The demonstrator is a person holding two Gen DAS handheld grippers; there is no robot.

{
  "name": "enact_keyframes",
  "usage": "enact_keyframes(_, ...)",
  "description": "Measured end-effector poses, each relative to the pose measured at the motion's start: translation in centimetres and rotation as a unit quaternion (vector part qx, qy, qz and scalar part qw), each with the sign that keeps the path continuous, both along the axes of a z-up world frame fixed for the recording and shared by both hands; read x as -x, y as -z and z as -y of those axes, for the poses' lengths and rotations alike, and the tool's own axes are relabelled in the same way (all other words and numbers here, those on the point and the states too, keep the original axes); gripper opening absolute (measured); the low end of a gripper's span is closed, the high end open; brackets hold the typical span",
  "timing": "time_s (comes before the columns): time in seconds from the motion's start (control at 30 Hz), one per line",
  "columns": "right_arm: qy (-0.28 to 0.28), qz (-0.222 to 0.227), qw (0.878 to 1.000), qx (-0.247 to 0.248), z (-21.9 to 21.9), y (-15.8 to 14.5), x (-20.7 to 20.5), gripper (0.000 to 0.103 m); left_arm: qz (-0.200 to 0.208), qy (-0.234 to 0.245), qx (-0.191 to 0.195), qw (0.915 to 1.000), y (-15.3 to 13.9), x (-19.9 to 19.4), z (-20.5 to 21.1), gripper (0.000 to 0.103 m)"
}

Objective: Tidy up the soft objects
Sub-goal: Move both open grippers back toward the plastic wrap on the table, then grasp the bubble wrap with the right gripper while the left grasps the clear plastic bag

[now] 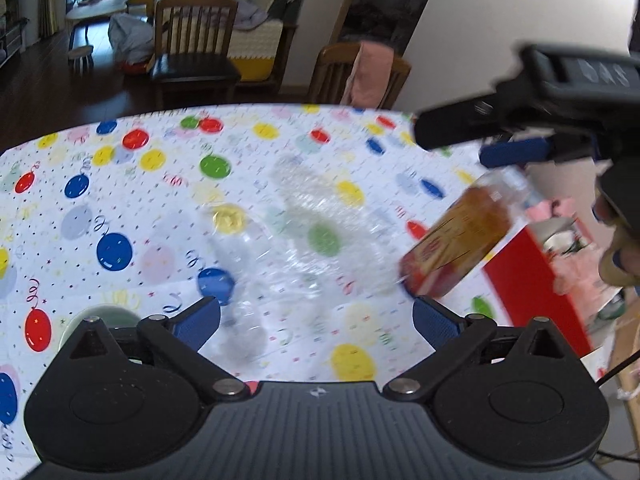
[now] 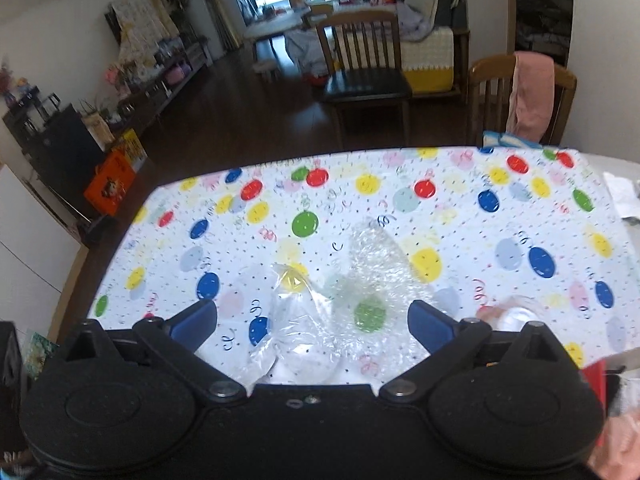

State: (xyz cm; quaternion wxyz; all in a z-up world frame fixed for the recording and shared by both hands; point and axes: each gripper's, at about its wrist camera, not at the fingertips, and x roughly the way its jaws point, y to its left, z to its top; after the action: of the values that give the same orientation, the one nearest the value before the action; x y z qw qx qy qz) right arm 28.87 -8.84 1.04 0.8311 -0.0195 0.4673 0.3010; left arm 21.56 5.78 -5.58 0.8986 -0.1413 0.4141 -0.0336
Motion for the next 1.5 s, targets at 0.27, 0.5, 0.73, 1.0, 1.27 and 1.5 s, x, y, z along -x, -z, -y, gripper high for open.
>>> enact_keyframes(0.27, 0.007, -0.027, 0.999, 0.035, -3.5, 4.9, -3.2, 0.102, -0.031, 0.0, -0.049, 0.9983, 2.9, -3.0, -0.1, 0.103)
enact_keyframes(0.5, 0.025, -0.044, 0.997, 0.053, -4.5, 8.9, -6.0, 0.102, -0.051, 0.004, -0.045, 0.9977, 4.9, -5.4, 0.1, 0.103)
enact_keyframes(0.73, 0.056, -0.077, 0.994, 0.057, -4.0, 13.0, -8.9, 0.102, -0.064, -0.005, -0.033, 0.9974, 6.6, -6.8, -0.1, 0.102)
enact_keyframes(1.0, 0.089, -0.076, 0.991, 0.065, -3.5, 15.4, -11.0, 0.102, -0.068, 0.006, -0.049, 0.9964, 8.0, -7.4, 0.9, 0.098)
enact_keyframes(1.27, 0.1, -0.086, 0.989, 0.069, -3.7, 17.3, -11.8, 0.102, -0.081, -0.006, -0.053, 0.9953, 9.2, -7.7, 1.2, 0.091)
enact_keyframes(1.5, 0.085, -0.068, 0.989, 0.095, -4.4, 17.6, -11.3, 0.101, -0.078, -0.013, -0.085, 0.9933, 9.5, -7.9, 1.7, 0.07)
